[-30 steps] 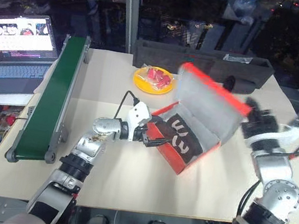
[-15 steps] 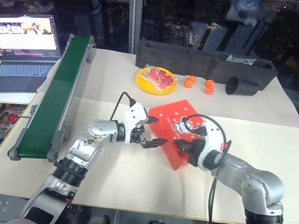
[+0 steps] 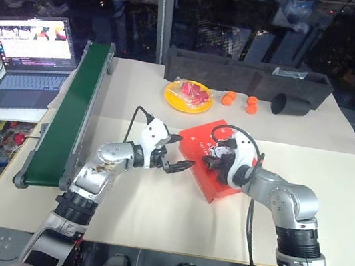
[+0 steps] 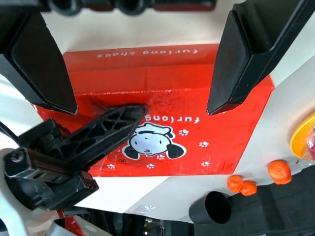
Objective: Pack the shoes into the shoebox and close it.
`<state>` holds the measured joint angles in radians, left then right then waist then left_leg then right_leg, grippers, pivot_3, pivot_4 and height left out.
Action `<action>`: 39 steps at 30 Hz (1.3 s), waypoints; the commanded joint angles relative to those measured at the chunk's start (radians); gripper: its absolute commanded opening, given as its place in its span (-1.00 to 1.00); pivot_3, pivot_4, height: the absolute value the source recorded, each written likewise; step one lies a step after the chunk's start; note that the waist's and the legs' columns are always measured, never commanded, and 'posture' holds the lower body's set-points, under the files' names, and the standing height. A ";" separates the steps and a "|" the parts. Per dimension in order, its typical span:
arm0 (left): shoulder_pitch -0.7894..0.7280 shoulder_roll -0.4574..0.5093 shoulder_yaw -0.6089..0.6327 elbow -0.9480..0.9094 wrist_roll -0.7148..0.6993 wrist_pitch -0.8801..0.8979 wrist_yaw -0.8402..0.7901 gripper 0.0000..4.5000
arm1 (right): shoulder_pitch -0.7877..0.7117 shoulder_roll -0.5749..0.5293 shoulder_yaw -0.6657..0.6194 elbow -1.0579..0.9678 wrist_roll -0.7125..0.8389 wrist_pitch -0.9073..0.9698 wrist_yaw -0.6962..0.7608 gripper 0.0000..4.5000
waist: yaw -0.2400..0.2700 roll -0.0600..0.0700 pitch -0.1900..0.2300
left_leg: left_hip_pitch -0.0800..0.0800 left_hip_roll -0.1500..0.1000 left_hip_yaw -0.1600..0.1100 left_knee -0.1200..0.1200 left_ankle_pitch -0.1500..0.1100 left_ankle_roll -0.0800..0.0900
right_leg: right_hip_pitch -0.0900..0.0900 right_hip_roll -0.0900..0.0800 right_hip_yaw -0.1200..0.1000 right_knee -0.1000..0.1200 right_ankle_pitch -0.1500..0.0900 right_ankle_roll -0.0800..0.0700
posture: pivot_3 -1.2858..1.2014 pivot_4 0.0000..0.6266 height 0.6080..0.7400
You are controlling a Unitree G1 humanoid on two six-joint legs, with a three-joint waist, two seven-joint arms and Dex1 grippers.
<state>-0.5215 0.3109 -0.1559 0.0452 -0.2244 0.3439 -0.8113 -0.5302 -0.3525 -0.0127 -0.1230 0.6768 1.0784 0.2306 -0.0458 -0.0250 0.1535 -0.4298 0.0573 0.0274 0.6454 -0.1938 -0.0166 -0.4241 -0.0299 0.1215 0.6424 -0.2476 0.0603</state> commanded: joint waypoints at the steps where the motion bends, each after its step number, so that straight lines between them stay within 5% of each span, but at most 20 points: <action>1: -0.013 -0.015 0.057 0.018 0.017 -0.036 0.096 1.00 | 0.019 -0.009 -0.057 -0.075 -0.033 -0.096 0.011 -0.99 | 0.000 0.000 0.000 | 0.000 0.000 0.000 0.000 0.000 0.000 | 0.000 0.000 0.000 0.000 0.000 0.000 | 0.03 -0.52 0.59; 8: -0.018 -0.103 0.225 0.093 0.014 -0.021 0.382 1.00 | 0.092 -0.185 -0.107 -0.080 -0.375 -0.442 -0.094 -0.99 | 0.013 0.000 0.000 | -0.001 -0.008 -0.001 0.001 0.000 0.000 | 0.000 -0.008 -0.001 0.002 -0.002 0.004 | 0.03 -0.52 0.59; 14: -0.033 -0.139 0.326 0.151 0.062 -0.016 0.627 1.00 | 0.174 -0.218 -0.173 -0.074 -0.511 -0.538 -0.172 -0.99 | 0.013 -0.001 0.000 | -0.002 -0.010 0.000 0.000 0.000 0.000 | 0.000 -0.012 -0.001 0.001 -0.003 0.005 | 0.03 -0.52 0.59; 39: 0.039 -0.132 0.318 0.094 0.016 0.023 0.592 1.00 | 0.266 -0.153 -0.261 -0.059 -0.621 -0.569 -0.215 -0.99 | 0.022 -0.001 0.000 | 0.000 -0.012 -0.001 0.001 0.001 -0.001 | 0.001 -0.013 -0.001 0.003 -0.003 0.005 | 0.03 -0.52 0.59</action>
<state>-0.4590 0.1699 0.1464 0.1439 -0.2022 0.3913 -0.2282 -0.2569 -0.5023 -0.2422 -0.1652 0.0716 0.5406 0.0290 -0.0241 -0.0263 0.1539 -0.4296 0.0452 0.0269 0.6463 -0.1930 -0.0178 -0.4226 -0.0430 0.1205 0.6456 -0.2506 0.0657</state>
